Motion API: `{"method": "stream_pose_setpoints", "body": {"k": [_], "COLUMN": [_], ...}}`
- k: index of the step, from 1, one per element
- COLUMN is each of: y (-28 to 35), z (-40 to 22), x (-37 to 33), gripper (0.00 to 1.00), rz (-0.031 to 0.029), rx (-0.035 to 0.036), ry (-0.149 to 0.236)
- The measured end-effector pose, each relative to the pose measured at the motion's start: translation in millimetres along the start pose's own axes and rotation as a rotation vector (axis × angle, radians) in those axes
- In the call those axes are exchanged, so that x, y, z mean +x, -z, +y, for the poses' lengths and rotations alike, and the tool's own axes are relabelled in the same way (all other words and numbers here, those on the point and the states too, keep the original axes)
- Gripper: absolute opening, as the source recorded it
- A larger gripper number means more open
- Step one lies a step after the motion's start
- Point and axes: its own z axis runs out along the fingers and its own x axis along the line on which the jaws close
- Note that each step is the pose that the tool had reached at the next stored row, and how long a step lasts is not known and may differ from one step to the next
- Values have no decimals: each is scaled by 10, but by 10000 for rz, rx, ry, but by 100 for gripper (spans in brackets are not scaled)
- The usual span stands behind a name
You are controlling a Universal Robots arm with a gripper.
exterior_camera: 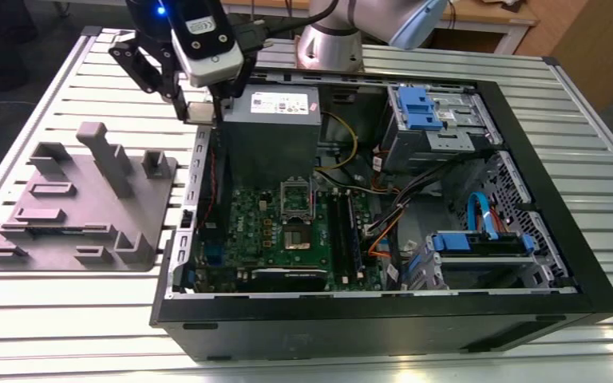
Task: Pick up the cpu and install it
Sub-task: 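Pick up the cpu and move it towards the insertion slot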
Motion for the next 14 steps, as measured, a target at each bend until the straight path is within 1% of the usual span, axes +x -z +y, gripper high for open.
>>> {"method": "stream_pose_setpoints", "body": {"k": [3, 7, 14], "y": [0, -1, -5], "z": [1, 4, 10], "x": [-53, -142, -345], "gripper": [47, 47, 47], "rz": [2, 12, 35], "rx": [0, 1, 1], "ry": [0, 0, -3]}}
